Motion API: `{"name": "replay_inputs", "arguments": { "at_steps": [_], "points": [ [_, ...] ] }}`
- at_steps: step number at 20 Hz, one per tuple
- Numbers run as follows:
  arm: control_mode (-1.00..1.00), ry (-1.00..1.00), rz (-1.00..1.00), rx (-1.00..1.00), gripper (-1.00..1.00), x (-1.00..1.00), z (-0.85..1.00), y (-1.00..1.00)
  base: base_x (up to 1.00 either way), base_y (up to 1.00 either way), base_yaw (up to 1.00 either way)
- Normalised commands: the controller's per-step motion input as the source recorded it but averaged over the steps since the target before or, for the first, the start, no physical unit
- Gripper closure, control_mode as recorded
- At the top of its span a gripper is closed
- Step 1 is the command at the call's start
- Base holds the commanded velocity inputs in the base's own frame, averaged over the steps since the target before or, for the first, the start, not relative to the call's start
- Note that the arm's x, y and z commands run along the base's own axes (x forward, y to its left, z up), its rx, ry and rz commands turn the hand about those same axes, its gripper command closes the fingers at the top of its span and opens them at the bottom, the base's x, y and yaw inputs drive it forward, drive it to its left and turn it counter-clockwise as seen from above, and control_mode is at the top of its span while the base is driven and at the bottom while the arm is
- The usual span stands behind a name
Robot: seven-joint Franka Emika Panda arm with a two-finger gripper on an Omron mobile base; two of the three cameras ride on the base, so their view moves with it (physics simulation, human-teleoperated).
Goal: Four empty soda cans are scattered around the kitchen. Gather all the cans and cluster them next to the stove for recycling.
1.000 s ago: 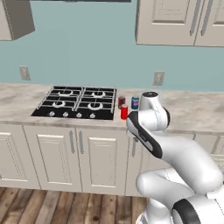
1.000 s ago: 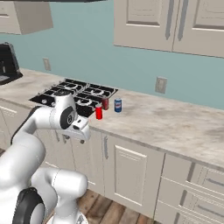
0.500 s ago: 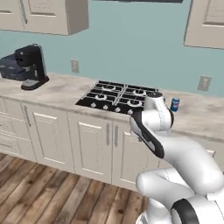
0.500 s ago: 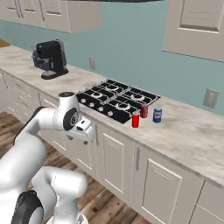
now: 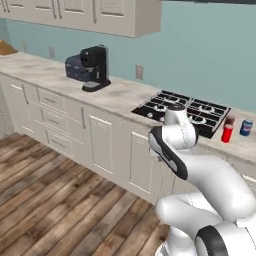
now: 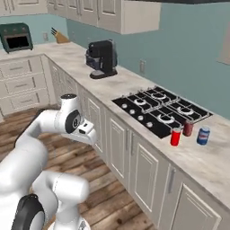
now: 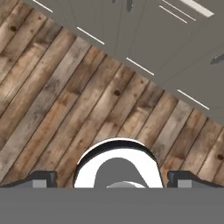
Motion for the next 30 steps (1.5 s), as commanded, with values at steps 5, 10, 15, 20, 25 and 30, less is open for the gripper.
{"name": "replay_inputs", "arguments": {
  "at_steps": [5,10,15,20,25,30],
  "points": [
    [1.00,0.00,0.00,0.00,-1.00,0.00,0.00,0.00,-0.05,0.32,0.50],
    [1.00,0.00,0.00,0.00,-1.00,0.00,0.00,0.00,0.00,0.32,0.47],
    [1.00,0.00,0.00,0.00,-1.00,0.00,0.00,0.00,0.31,0.08,0.39],
    [1.00,0.00,0.00,0.00,-1.00,0.00,0.00,0.00,0.94,0.12,0.12],
    [1.00,0.00,0.00,0.00,-1.00,0.00,0.00,0.00,0.94,0.16,0.05],
    [1.00,0.00,0.00,0.00,-1.00,0.00,0.00,0.00,0.88,0.15,0.07]
  ]
}}
